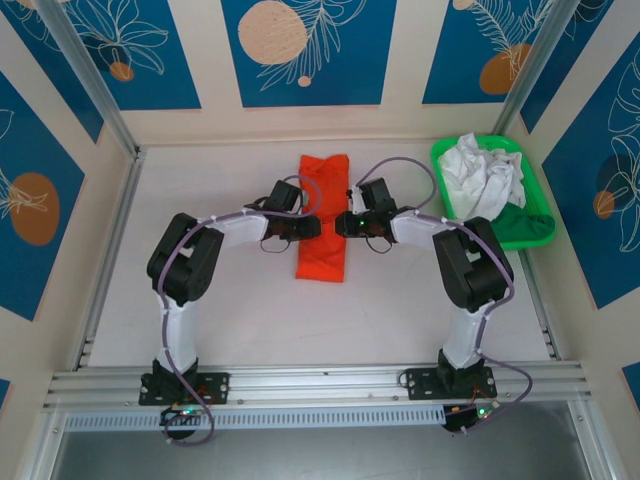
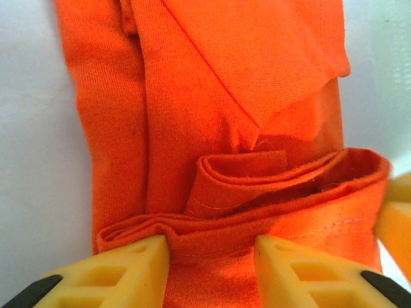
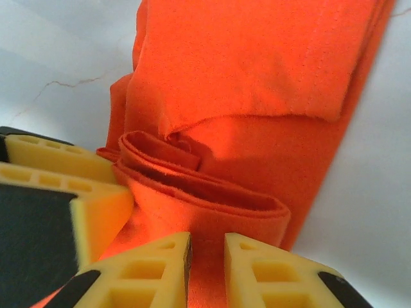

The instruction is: Fold and stack the t-shirts

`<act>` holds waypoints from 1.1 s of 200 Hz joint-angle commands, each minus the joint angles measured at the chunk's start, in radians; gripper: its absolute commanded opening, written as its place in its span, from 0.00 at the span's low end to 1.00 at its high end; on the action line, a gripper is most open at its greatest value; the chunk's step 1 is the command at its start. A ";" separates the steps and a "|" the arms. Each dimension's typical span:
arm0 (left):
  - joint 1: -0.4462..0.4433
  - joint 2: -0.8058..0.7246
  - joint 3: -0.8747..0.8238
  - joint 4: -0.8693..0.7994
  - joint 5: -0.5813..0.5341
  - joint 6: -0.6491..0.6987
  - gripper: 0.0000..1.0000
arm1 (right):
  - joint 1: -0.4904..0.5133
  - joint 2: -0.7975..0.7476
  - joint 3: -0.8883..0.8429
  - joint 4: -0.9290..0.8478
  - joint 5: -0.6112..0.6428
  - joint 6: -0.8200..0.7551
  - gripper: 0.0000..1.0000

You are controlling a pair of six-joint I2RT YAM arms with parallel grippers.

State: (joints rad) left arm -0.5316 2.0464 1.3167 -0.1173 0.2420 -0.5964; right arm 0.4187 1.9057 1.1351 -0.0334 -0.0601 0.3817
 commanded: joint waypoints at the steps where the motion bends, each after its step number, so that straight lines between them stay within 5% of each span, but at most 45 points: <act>1: -0.002 0.016 -0.035 -0.062 -0.004 -0.018 0.41 | 0.005 0.080 0.043 -0.034 0.003 -0.023 0.18; 58: -0.025 -0.125 -0.303 0.069 0.103 -0.132 0.48 | 0.071 0.015 -0.112 -0.062 0.022 -0.012 0.18; 137: -0.086 -0.439 -0.645 0.145 0.113 -0.276 0.52 | 0.226 -0.208 -0.364 -0.119 0.054 0.037 0.18; 177: -0.021 -0.552 -0.547 0.009 0.091 -0.086 0.72 | 0.238 -0.352 -0.311 -0.117 0.113 -0.174 0.43; 220: 0.164 -0.603 -0.507 -0.076 0.107 0.037 0.87 | 0.326 -0.541 -0.349 -0.178 -0.030 -0.543 0.67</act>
State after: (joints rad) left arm -0.4656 1.4815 0.7914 -0.1093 0.3351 -0.6609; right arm 0.6746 1.4605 0.8055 -0.1390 0.0006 0.1108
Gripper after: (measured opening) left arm 0.836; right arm 0.644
